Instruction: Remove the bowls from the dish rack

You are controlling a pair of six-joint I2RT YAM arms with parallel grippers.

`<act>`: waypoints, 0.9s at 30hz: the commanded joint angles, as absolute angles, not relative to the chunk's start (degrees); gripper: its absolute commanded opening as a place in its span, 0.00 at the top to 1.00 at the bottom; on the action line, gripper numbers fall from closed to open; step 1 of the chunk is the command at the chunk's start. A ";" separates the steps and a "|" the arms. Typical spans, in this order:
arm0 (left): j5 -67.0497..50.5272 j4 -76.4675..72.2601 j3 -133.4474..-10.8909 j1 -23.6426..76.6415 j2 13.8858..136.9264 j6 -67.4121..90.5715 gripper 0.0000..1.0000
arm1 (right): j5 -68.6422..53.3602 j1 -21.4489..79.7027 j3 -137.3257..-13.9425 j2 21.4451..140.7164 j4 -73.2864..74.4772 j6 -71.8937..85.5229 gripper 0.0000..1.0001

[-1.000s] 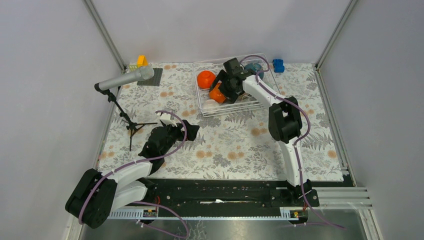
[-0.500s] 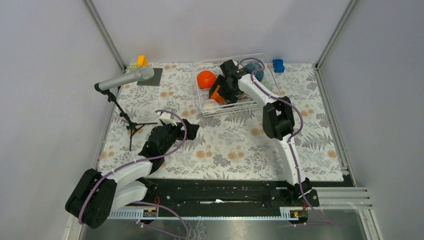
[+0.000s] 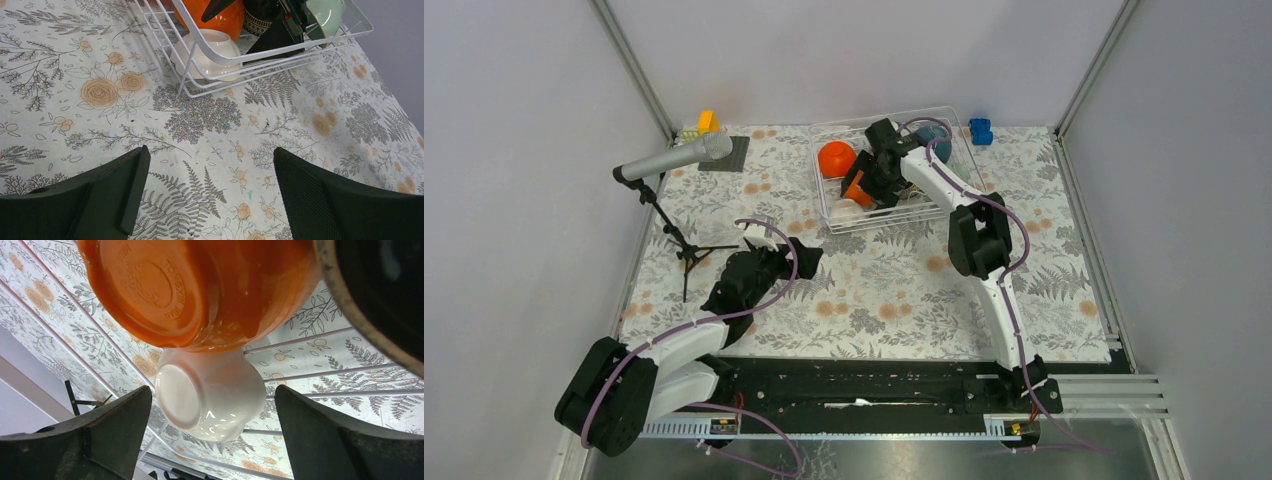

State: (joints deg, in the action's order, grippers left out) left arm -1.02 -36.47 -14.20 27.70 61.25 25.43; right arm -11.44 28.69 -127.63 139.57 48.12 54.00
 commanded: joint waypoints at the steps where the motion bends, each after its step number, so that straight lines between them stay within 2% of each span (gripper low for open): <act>1: -0.62 -38.31 -16.43 27.95 61.52 24.87 0.01 | -20.87 28.71 -126.84 140.71 48.00 56.75 0.00; 11: -0.44 -38.13 -16.65 27.95 61.69 24.70 0.01 | -23.02 28.73 -127.62 140.33 46.85 58.21 0.00; 14: -0.35 -38.12 -16.65 27.95 61.67 24.65 0.01 | -22.79 28.71 -127.07 139.38 46.65 58.53 0.04; 17: -0.29 -38.06 -16.61 27.94 61.65 24.61 0.01 | -21.87 28.66 -125.71 137.41 45.52 59.11 0.12; 19: -0.28 -38.06 -16.61 27.94 61.61 24.61 0.01 | -21.02 28.66 -124.98 136.17 44.79 59.55 0.22; 24: -0.18 -37.97 -16.62 27.94 61.52 24.52 0.01 | -19.83 28.66 -124.88 134.60 44.38 60.02 0.40; 27: -0.18 -37.87 -16.63 27.94 61.37 24.52 0.01 | -18.38 28.73 -124.47 133.58 44.38 59.94 0.44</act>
